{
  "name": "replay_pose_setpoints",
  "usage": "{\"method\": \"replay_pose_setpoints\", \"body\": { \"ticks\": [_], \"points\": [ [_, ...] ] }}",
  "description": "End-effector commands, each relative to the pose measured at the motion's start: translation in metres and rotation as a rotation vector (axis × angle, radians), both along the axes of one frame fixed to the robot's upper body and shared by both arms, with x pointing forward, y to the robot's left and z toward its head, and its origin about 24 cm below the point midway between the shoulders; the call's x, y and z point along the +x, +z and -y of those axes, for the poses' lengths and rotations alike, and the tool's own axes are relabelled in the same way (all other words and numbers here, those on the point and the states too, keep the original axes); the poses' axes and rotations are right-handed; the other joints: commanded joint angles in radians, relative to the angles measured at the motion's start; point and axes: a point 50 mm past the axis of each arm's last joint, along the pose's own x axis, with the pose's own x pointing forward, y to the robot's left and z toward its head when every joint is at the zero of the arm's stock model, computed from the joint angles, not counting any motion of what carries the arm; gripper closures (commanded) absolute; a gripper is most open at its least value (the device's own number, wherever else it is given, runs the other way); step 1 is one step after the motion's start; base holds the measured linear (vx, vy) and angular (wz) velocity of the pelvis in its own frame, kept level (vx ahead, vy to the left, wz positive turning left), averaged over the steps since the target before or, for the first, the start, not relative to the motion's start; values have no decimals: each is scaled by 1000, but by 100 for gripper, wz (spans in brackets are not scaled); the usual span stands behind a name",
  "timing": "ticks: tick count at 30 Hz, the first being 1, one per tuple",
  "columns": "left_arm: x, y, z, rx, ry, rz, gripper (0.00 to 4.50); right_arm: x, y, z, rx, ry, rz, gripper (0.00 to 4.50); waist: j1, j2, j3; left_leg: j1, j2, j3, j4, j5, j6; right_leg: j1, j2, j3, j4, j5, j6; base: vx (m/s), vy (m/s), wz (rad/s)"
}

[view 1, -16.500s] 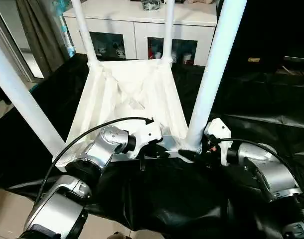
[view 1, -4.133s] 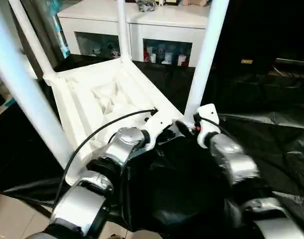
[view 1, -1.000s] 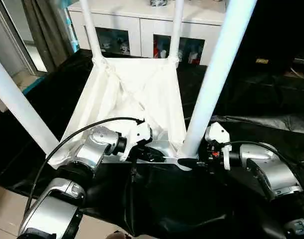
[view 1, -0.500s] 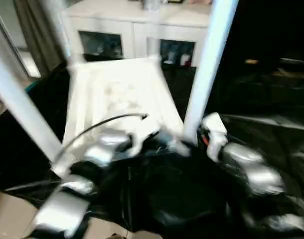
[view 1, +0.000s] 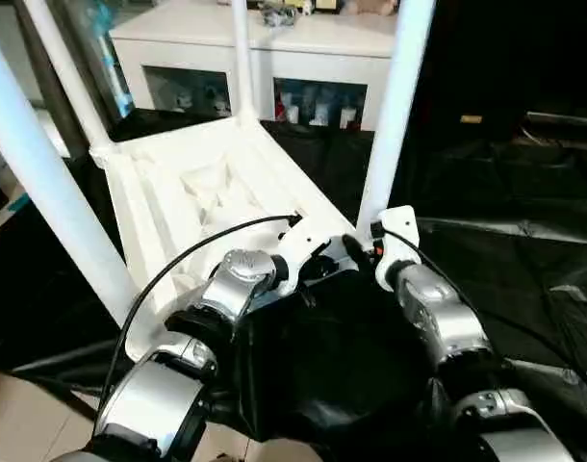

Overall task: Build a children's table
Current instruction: Rotate leg to tighten

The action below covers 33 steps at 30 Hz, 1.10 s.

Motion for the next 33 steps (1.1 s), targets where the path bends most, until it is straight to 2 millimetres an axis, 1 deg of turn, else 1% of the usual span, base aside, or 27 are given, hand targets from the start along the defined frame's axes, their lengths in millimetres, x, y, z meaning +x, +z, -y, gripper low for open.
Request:
{"method": "replay_pose_setpoints", "body": {
  "ticks": [1,2,4,5,6,7,8,9,10,11,12,13,14,15,16,17,18,19,20,22,23,24,26,27,29,32,33],
  "points": [
    [1,12,8,-37,-63,67,450,-10,-11,-12,-7,149,-46,70,-3,-18,-51,24,23,-24,-83,-525,-9,10,-30,20,-75,-497,-117,0,0,0],
    [-1,12,5,-37,-88,64,450,-11,-9,-6,-15,184,-34,70,-1,-17,-51,23,23,-23,-82,-518,-4,10,-31,22,-75,-496,-120,0,0,0],
    [-3,12,1,-39,-124,64,450,-13,-7,0,-22,230,-28,63,3,-23,-52,20,25,-21,-81,-487,11,12,-35,26,-72,-481,-128,0,0,0],
    [-8,12,-7,-43,-192,51,450,-20,-2,13,-48,361,-10,63,13,-28,-58,11,29,-18,-81,-426,31,23,-36,31,-61,-403,-145,0,0,0],
    [-8,12,-8,-43,-195,51,450,-20,-2,13,-49,368,-10,63,17,-29,-57,11,32,-15,-79,-408,41,21,-37,34,-60,-377,-157,0,0,0],
    [-10,12,-11,-42,-221,49,450,-23,0,18,-57,418,-7,63,19,-26,-56,16,32,-8,-76,-393,49,12,-33,38,-55,-348,-180,0,0,0],
    [-12,12,-15,-45,-254,43,450,-25,2,22,-57,460,-8,63,23,-33,-56,8,32,-7,-73,-365,60,21,-33,38,-48,-335,-193,0,0,0],
    [-15,12,-18,-46,-289,35,450,-28,5,27,-56,499,-10,63,29,-31,-56,10,33,-3,-71,-349,61,13,-33,42,-46,-340,-197,0,0,0],
    [-19,13,-24,-44,-343,24,450,-30,8,32,-57,551,-11,63,38,-33,-59,10,35,-2,-67,-332,65,16,-33,46,-38,-325,-204,0,0,0],
    [-21,13,-27,-41,-368,17,450,-31,10,35,-58,575,-12,63,38,-33,-59,10,35,-2,-67,-332,65,16,-33,46,-38,-325,-204,56,-29,4],
    [-25,14,-34,-29,-420,3,450,-33,15,40,-68,634,-13,63,47,-29,-65,5,35,0,-60,-269,79,18,-30,49,-23,-240,-224,56,-29,4],
    [-25,15,-37,-25,-434,-1,450,-34,17,42,-73,654,-13,63,49,-31,-68,5,35,3,-55,-249,87,16,-27,52,-17,-201,-234,62,-23,3],
    [-26,15,-39,-25,-447,-11,450,-34,18,43,-74,671,-14,63,50,-26,-73,1,35,3,-48,-199,103,16,-23,52,-1,-108,-262,57,-20,2],
    [-27,16,-41,-24,-461,-16,450,-34,20,45,-78,690,-18,63,53,-25,-78,1,33,4,-42,-164,114,17,-23,51,7,-53,-274,77,-25,0],
    [-28,17,-43,-23,-472,-18,450,-35,22,46,-79,704,-21,63,56,-14,-82,-5,31,5,-30,-83,145,15,-16,48,21,82,-303,0,0,0],
    [-28,17,-43,-23,-472,-18,450,-35,22,46,-79,704,-21,63,56,-14,-82,-5,31,5,-30,-83,145,15,-16,48,21,82,-303,0,0,0],
    [-28,18,-46,-22,-480,-23,450,-35,23,47,-85,721,-25,63,58,-11,-85,-5,28,7,-25,-65,157,15,-15,47,26,123,-314,0,0,0],
    [-28,20,-49,-21,-493,-27,450,-36,25,48,-91,743,-29,63,58,-13,-85,-8,28,7,-22,-65,165,16,-15,46,28,133,-320,0,0,0],
    [-28,20,-50,-23,-500,-41,450,-37,26,49,-90,751,-31,63,59,-14,-83,-8,29,9,-21,-79,167,13,-14,46,26,114,-322,0,0,0],
    [-29,20,-51,-22,-508,-55,450,-38,26,49,-86,762,-33,63,59,-12,-74,-8,32,8,-30,-178,130,11,-18,47,14,-31,-306,0,0,0],
    [-29,20,-51,-22,-508,-55,450,-38,26,49,-86,762,-33,63,59,-12,-74,-8,32,8,-30,-178,130,11,-18,47,14,-31,-306,0,0,0],
    [-28,22,-51,-25,-498,-47,450,-38,27,50,-84,769,-36,63,60,-2,-71,-5,35,5,-36,-230,99,9,-19,47,8,-103,-293,0,0,0],
    [-28,22,-50,-29,-498,-45,450,-38,27,51,-76,768,-36,63,55,-8,-67,1,36,4,-44,-307,51,8,-19,49,-3,-196,-266,0,0,0],
    [-28,22,-50,-29,-499,-45,450,-38,27,51,-73,767,-36,91,54,-7,-65,1,36,4,-45,-315,44,7,-19,50,-4,-208,-261,0,0,0],
    [-28,22,-49,-32,-497,-45,450,-38,27,49,-45,761,-29,103,53,-11,-66,-2,36,2,-47,-316,36,8,-20,51,-5,-225,-246,0,0,0],
    [-28,22,-48,-34,-492,-45,450,-39,26,47,-33,761,-29,113,54,-12,-67,-3,35,2,-45,-299,39,7,-20,51,-4,-210,-243,0,0,0],
    [-27,23,-48,-39,-485,-46,450,-41,24,45,-18,767,-41,136,53,-14,-68,-4,34,3,-43,-285,44,8,-19,52,-3,-192,-245,0,0,0]
  ]
}}
